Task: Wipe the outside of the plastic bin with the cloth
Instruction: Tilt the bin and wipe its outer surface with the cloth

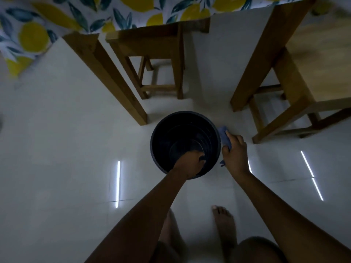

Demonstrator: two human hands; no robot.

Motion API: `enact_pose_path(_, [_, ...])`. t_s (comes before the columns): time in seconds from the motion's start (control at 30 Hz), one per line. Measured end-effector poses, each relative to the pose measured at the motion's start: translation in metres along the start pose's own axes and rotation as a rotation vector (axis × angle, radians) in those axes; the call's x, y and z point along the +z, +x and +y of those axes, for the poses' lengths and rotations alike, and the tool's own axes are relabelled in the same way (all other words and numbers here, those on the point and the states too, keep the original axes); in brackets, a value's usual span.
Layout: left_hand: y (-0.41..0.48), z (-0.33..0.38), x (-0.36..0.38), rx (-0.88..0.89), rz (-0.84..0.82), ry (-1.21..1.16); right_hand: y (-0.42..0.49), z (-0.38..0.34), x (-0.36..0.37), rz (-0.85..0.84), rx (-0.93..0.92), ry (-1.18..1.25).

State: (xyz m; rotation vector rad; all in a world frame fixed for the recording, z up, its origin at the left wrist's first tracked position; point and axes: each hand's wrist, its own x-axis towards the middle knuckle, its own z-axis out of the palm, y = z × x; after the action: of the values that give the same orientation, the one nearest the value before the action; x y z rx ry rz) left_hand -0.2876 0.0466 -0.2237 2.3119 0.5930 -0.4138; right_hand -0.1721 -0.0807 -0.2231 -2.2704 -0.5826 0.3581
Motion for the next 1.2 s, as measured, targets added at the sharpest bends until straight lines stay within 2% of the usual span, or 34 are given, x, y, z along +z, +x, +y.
enact_pose_path(0.1, [-0.005, -0.002, 0.013, 0.017, 0.002, 0.009, -0.014, -0.001, 0.003, 0.013, 0.038, 0.062])
enact_pose_path(0.17, [-0.006, -0.008, 0.028, 0.01, -0.054, 0.036, -0.024, 0.002, 0.008, -0.001, 0.051, 0.085])
enact_pose_path(0.3, [-0.001, -0.026, 0.05, -0.07, -0.217, 0.223, -0.019, 0.006, 0.013, -0.009, 0.107, 0.141])
enact_pose_path(0.43, [0.006, -0.034, 0.053, -0.099, -0.276, 0.365, 0.007, 0.003, 0.006, 0.039, 0.091, 0.162])
enact_pose_path(0.47, [0.005, -0.033, 0.05, -0.07, -0.261, 0.378, 0.011, 0.004, 0.005, 0.043, 0.081, 0.15])
enact_pose_path(0.5, [0.007, -0.035, 0.049, -0.02, -0.163, 0.381, 0.014, 0.005, 0.006, 0.046, 0.072, 0.144])
enact_pose_path(0.57, [0.016, -0.038, 0.037, -0.011, -0.104, 0.325, 0.016, 0.008, 0.008, 0.053, 0.084, 0.164])
enact_pose_path(0.7, [0.04, -0.03, 0.0, 0.031, 0.174, 0.325, 0.023, 0.01, 0.012, 0.066, 0.14, 0.208])
enact_pose_path(0.77, [0.041, -0.034, -0.009, -0.002, 0.33, 0.212, 0.024, 0.007, 0.014, 0.063, 0.117, 0.225])
enact_pose_path(0.87, [0.03, -0.039, -0.019, -0.045, 0.455, -0.015, 0.02, 0.005, 0.023, 0.04, 0.117, 0.253])
enact_pose_path(1.07, [0.014, -0.067, -0.01, -0.225, 0.419, -0.418, 0.013, 0.014, 0.037, 0.006, 0.118, 0.237])
enact_pose_path(1.2, [0.006, -0.083, -0.003, -0.301, 0.387, -0.489, 0.005, 0.026, 0.054, -0.026, 0.096, 0.161])
